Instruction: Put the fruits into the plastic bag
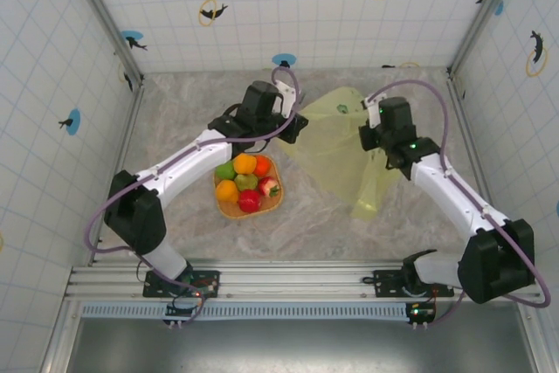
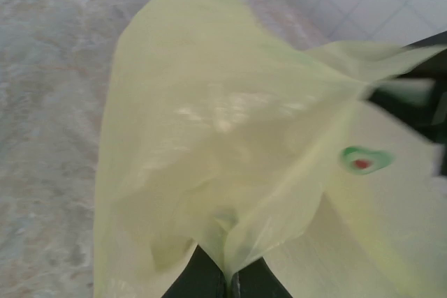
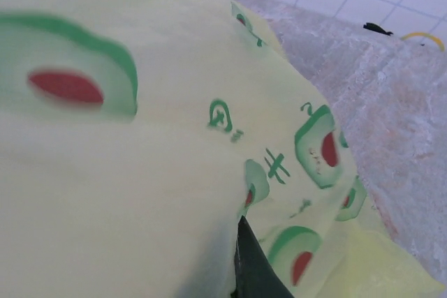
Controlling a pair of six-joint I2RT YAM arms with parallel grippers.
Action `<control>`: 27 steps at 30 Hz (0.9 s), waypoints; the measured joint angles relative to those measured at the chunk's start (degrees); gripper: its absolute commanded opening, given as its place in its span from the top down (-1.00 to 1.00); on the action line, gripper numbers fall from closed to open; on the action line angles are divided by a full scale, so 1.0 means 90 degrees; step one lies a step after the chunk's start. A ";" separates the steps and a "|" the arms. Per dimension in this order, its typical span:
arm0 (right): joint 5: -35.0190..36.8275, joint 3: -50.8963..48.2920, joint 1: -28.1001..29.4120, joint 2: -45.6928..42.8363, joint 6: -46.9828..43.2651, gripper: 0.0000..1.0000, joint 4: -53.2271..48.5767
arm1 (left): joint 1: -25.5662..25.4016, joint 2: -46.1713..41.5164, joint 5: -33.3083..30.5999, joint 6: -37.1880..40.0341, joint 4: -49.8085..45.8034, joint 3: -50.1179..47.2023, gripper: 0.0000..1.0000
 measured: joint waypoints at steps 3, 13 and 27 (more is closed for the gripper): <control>-0.0716 0.0296 -0.0308 0.0019 0.0381 1.00 -0.0537 | -0.0005 0.0131 -0.0537 0.0243 -0.0056 0.0032 0.67; -0.2081 0.0493 -0.0712 0.0607 0.1763 1.00 -0.1112 | 0.0005 0.0221 -0.1146 0.0554 -0.0104 0.0022 -0.48; -0.2681 0.0199 -0.0716 0.0741 0.3155 1.00 -0.0593 | 0.0641 -0.1875 -0.0367 0.0073 -0.0095 -0.1520 -0.94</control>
